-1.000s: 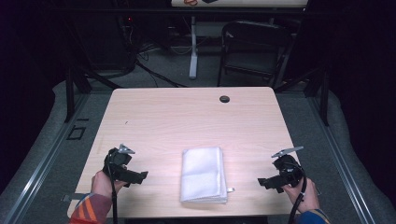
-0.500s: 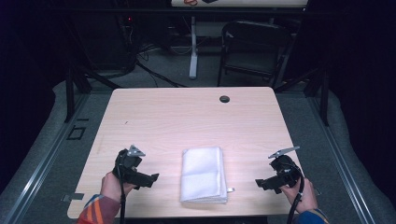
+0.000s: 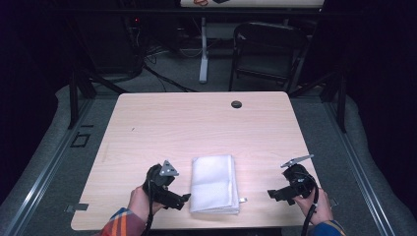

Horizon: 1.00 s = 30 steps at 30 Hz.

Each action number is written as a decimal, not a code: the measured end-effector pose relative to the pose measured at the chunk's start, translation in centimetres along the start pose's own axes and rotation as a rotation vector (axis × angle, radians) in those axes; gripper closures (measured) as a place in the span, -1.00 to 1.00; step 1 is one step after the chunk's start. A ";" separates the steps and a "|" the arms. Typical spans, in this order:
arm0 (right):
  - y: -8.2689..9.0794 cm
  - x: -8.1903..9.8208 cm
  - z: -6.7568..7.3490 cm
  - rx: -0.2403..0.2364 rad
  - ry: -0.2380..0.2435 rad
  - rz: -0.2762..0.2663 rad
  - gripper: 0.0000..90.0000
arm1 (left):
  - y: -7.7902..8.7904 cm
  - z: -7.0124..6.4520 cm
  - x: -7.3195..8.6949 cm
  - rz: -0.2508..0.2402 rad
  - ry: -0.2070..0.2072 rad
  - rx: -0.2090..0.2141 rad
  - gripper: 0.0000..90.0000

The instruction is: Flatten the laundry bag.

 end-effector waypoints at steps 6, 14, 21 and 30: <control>-0.1 0.0 0.1 0.000 -0.001 -0.012 -0.91 | -1.4 -1.6 -0.6 0.021 -0.050 0.046 -1.00; -0.2 0.0 0.3 -0.012 0.002 0.006 -0.91 | -3.7 -3.8 -1.5 0.055 -0.127 0.106 -0.95; -0.3 0.1 0.4 -0.020 -0.004 0.001 -0.91 | -5.6 -5.4 -2.0 0.093 -0.195 0.115 -0.95; -0.3 0.1 0.4 -0.029 0.001 0.010 -0.91 | -6.9 -6.3 -2.5 0.120 -0.238 0.103 -0.66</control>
Point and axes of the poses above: each handheld gripper's, and its own axes: y roughly backward along the jaws, x roughly out of its underside, z roughly to its left, the point moved 3 cm from there along -y, roughly forward along the jaws, and after that the axes turned 2 degrees about x, right-handed, at the moved point
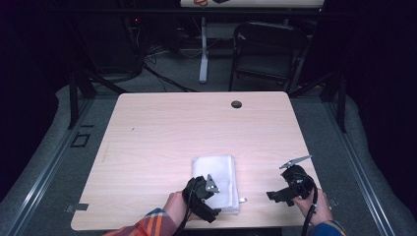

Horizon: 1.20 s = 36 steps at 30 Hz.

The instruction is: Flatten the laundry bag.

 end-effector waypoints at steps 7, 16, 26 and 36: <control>-0.1 0.0 0.1 -0.009 0.005 -0.001 -0.91 | -0.5 -0.6 -0.3 -0.006 -0.040 -0.031 -0.59; 0.0 0.0 0.2 -0.008 0.013 0.020 -0.91 | -1.2 -0.9 -0.1 0.037 -0.074 -0.026 -0.37; -0.2 0.0 0.6 -0.025 0.001 -0.001 -0.90 | -1.9 -0.8 0.0 0.055 -0.109 0.001 0.03; -0.2 0.0 1.0 -0.032 0.031 0.030 -0.89 | -1.7 -0.3 0.2 0.027 -0.108 0.049 0.54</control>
Point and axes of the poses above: each handheld gripper's, and its own axes: y roughly backward along the jaws, x roughly out of its underside, z roughly to its left, the point moved 3 cm from there along -y, roughly forward along the jaws, and after that the axes turned 2 degrees about x, right-handed, at the moved point
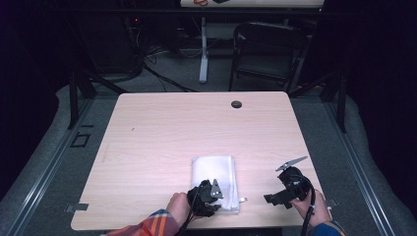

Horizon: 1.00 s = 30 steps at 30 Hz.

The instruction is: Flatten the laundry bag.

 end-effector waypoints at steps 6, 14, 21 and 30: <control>0.0 -0.1 0.4 -0.007 0.019 0.000 -0.87 | 0.2 0.3 0.1 -0.014 0.010 0.018 0.63; 0.0 0.0 0.3 0.010 0.037 0.026 -0.86 | 0.7 0.8 0.1 -0.040 0.041 0.066 0.72; 0.0 -0.1 0.9 0.001 0.044 0.000 -0.77 | 0.9 0.9 0.1 -0.053 0.056 0.082 0.82; -0.1 -0.4 2.2 -0.032 0.086 -0.003 -0.48 | 1.3 0.9 0.0 -0.077 0.056 0.070 0.87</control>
Point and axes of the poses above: each handheld gripper's, and its own axes: y roughly backward along the jaws, x roughly out of its underside, z roughly to its left, the point moved 3 cm from there along -y, roughly forward along the jaws, and after that the axes turned 2 degrees about x, right-handed, at the moved point
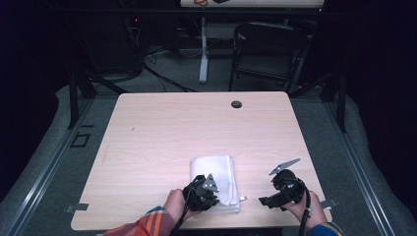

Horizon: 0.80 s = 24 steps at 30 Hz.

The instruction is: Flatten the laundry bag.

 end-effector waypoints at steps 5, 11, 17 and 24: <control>-0.3 -0.3 1.0 -0.014 0.029 -0.005 -0.17 | 0.3 -0.1 -0.1 -0.010 -0.008 -0.015 0.87; -0.6 -0.9 2.5 -0.044 0.086 -0.007 0.32 | 0.6 -0.1 -0.2 -0.026 -0.017 -0.019 0.88; -1.4 -1.8 4.3 -0.063 0.169 -0.001 0.77 | 0.8 -0.1 -0.3 -0.036 -0.018 -0.028 0.88; -2.7 -2.8 5.3 -0.071 0.208 -0.016 1.00 | 0.9 0.0 -0.3 -0.043 -0.019 -0.038 0.88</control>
Point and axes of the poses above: each handheld gripper's, and its own axes: y roughly backward along the jaws, x roughly out of its underside, z roughly to its left, the point moved 3 cm from there along -y, roughly forward along the jaws, and after that the axes turned 2 degrees about x, right-handed, at the moved point
